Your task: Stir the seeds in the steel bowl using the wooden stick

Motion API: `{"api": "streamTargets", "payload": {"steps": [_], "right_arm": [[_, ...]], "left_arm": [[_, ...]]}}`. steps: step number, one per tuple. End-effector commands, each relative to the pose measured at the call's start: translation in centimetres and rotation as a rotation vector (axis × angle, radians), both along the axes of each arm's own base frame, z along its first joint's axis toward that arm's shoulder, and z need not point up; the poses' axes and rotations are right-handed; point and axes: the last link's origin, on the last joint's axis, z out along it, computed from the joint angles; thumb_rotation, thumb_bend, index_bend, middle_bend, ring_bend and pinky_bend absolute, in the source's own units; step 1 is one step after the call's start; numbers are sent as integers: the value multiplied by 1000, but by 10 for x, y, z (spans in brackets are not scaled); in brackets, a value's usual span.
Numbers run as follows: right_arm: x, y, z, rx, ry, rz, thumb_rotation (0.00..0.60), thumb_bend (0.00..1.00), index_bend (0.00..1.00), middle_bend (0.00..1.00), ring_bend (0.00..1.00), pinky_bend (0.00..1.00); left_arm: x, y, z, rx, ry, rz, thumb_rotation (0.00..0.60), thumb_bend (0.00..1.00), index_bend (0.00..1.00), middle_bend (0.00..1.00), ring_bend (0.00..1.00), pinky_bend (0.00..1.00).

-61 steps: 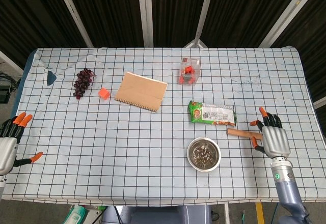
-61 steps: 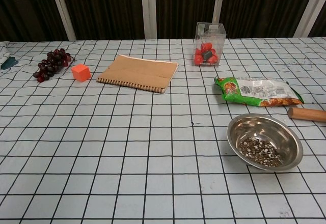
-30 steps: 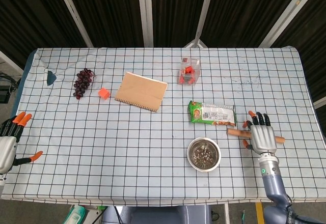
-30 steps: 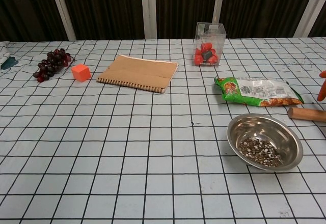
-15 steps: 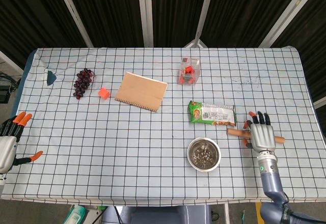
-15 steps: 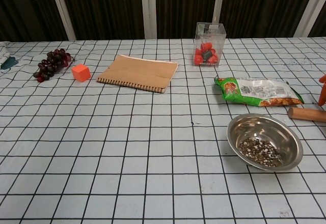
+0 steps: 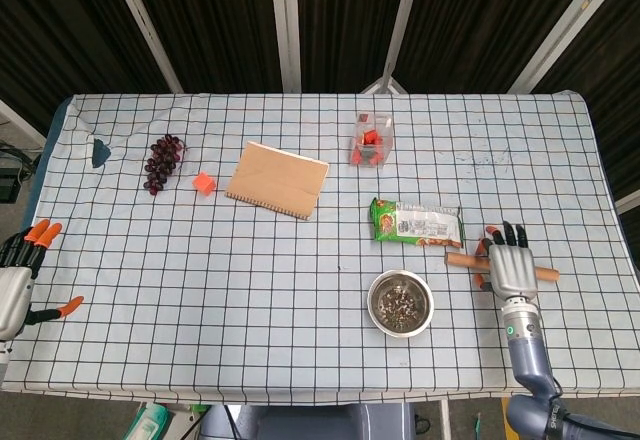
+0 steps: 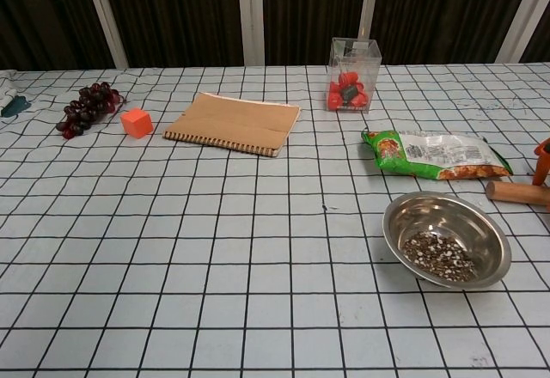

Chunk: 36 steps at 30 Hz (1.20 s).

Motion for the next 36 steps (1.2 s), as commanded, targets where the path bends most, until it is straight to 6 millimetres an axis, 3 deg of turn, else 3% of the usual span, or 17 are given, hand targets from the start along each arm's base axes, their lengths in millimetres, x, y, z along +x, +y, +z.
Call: {"api": "streamTargets", "payload": {"steps": [1,8,36], "right_arm": [[-1,0,-1,2,2,-2,600,287,448,304,24,0],[-3,0,-3,0,9,0,600,287,471,454,168,0],[-7,0,-3,0,10,-11,600,306,606,558,248,0]], "left_arm": [[0,0,0,0,0,1,600,80,0,0,0,0],[0,0,0,0,0,2,600,81,0,0,0,0],[0,0,0,0,-1,2,600,80,0,0,0,0]]}}
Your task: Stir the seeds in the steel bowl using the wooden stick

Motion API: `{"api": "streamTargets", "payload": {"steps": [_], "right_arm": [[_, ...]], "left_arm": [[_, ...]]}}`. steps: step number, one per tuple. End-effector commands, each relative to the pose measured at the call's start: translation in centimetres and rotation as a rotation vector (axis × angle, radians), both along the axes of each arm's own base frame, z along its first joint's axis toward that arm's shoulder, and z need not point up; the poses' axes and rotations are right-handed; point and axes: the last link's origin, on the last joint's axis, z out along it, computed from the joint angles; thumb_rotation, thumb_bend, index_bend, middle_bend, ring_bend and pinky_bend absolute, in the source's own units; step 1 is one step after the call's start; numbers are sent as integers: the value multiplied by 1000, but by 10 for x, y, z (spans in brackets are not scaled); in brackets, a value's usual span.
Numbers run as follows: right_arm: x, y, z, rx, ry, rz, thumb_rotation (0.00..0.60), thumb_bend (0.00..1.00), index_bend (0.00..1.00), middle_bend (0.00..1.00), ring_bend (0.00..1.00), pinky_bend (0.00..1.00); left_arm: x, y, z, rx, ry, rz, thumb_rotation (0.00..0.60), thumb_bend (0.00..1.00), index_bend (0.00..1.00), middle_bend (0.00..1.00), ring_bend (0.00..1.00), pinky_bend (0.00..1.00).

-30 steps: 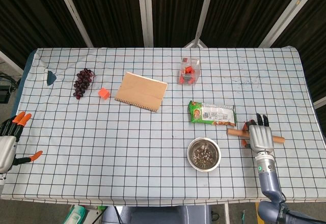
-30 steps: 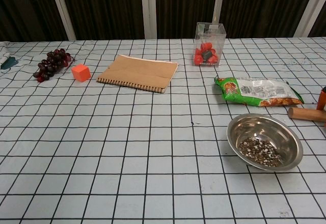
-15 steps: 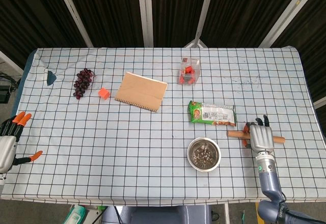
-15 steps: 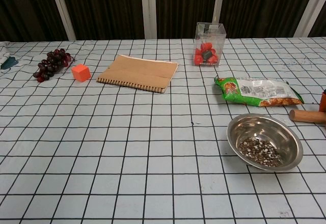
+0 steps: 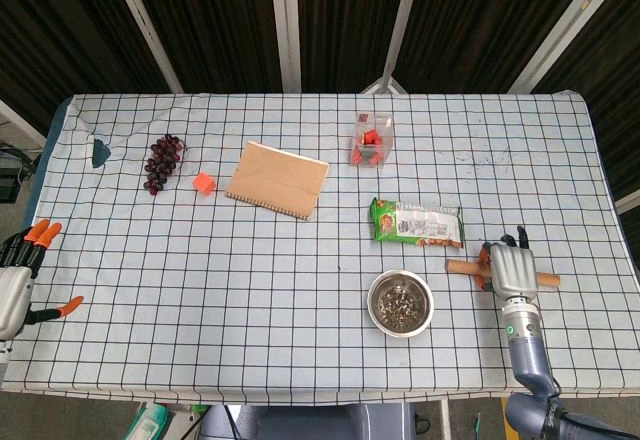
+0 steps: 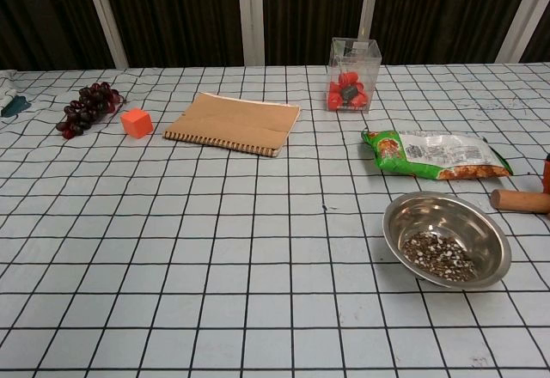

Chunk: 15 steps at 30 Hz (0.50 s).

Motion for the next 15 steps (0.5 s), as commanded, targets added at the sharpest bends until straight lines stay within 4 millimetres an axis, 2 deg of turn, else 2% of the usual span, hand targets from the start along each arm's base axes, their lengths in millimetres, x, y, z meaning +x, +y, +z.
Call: {"api": "streamTargets", "payload": {"steps": [1,7,15], "right_arm": [[0,1,1,2,-1,2,600,320,608,559,248,0],[0,2,2,11,2,13,600,473,613,562,248,0],[0,2,5,14,0,23,600,514,628,572,257,0]], "left_arm": [[0,0,0,0,0,-1,600,80,0,0,0,0],[0,0,0,1,-2,0,600,81,0,0,0,0],[0,0,0,2,-3,0,600,81,0,0,0,0]]}}
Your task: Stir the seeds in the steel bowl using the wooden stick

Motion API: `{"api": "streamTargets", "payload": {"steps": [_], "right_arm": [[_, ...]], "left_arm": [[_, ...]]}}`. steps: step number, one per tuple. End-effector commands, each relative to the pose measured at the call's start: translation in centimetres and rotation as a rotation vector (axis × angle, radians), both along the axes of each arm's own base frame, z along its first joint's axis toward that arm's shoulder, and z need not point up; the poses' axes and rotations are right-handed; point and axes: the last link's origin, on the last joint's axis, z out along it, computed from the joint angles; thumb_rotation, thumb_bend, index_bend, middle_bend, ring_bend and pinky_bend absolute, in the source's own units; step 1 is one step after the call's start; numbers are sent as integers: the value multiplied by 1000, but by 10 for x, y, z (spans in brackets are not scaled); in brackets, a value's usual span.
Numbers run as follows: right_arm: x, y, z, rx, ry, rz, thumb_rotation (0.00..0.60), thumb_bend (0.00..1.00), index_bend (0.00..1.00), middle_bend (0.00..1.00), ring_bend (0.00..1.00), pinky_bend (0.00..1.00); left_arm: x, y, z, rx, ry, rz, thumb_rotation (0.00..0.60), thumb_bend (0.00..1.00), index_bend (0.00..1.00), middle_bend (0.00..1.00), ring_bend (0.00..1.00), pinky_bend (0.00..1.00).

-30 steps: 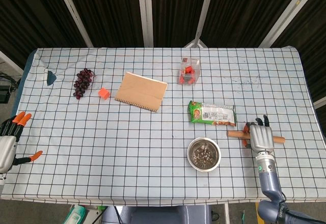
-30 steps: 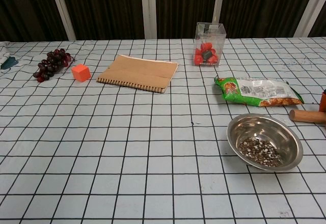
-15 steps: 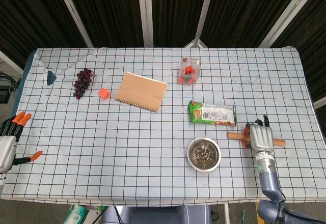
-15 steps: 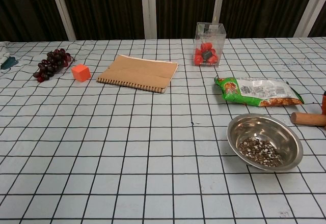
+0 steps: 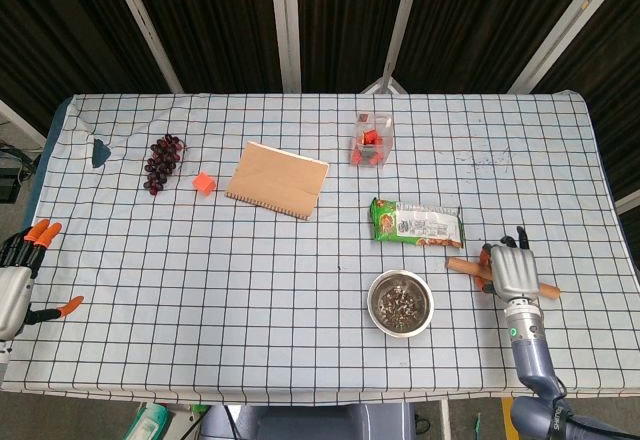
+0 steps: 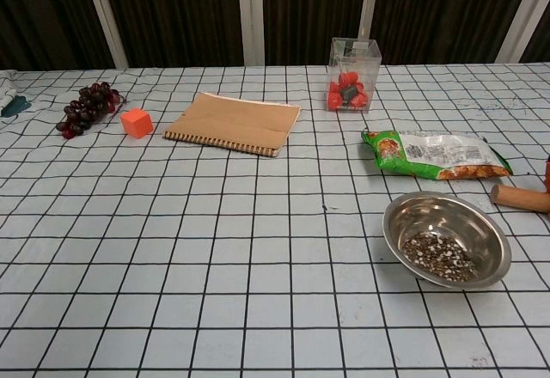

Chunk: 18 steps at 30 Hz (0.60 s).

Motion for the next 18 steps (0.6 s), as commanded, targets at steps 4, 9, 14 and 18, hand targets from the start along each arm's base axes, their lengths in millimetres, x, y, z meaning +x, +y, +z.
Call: {"api": "streamTargets", "payload": {"steps": [4,9,14,18], "right_arm": [[3,-1,4,-13,-12,20,600,518,641,582,275,0],[11,-3,17,-52,-56,63,600,529,650,588,283,0],[21,-5,33,-101,-139,106,600,557,654,592,286,0],[29,-5,44,-143,-255,113,600,558,666,602,292,0]], "left_arm": [[0,0,0,1,0,0,600,81,0,0,0,0],[0,0,0,0,1,-1,600,81,0,0,0,0],[0,0,0,1,2,0,600,80,0,0,0,0],[0,0,0,4,3,1,600,81,0,0,0,0]]}}
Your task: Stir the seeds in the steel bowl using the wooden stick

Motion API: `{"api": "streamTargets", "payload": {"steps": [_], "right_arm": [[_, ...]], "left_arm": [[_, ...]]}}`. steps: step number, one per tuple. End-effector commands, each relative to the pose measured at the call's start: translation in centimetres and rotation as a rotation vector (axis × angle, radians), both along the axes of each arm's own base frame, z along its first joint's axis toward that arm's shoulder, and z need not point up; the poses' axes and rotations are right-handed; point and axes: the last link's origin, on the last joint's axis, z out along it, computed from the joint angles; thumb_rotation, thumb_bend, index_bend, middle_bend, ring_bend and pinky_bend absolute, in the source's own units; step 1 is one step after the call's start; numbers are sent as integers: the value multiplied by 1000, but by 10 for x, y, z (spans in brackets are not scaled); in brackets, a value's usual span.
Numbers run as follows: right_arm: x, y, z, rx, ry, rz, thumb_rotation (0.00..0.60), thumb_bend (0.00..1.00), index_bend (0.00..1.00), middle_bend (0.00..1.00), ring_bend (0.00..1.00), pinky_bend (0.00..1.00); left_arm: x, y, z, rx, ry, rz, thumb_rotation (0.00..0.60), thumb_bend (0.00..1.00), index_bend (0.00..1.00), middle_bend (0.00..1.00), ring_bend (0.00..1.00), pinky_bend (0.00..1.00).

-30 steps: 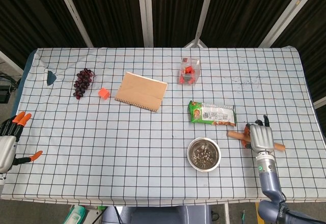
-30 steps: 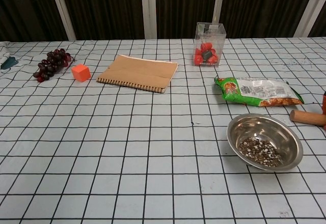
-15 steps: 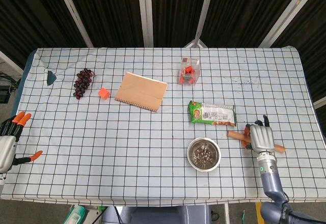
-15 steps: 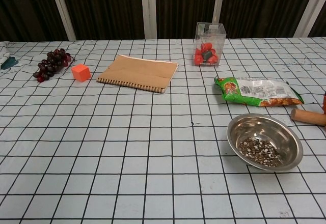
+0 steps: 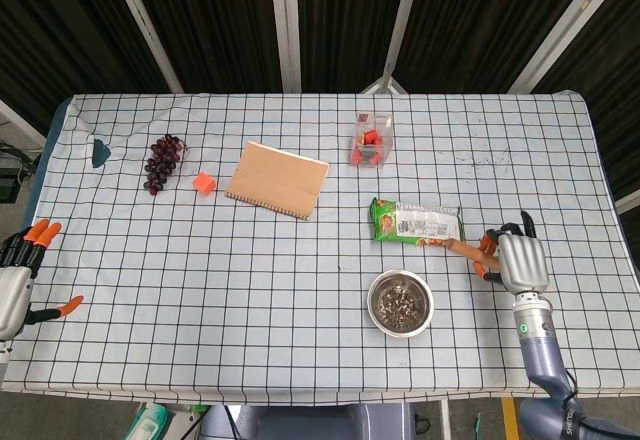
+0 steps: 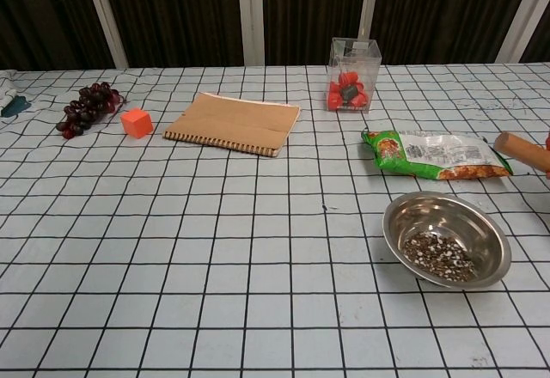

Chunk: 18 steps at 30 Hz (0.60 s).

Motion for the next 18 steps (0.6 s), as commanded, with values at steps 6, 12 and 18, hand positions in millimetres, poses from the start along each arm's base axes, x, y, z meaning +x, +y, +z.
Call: {"api": "streamTargets", "payload": {"steps": [6,12,18], "right_arm": [[24,-1,32,-95,-335,2,600,557,671,604,300,0],[42,-1,57,-136,-632,-18,600,558,671,604,300,0],[53,3,70,-139,-830,-1,600,557,671,605,300,0]], "left_arm": [[0,0,0,4,1,2,600,81,0,0,0,0],[0,0,0,6,6,1,600,81,0,0,0,0],[0,-1,-1,9,9,0,600,81,0,0,0,0]]}}
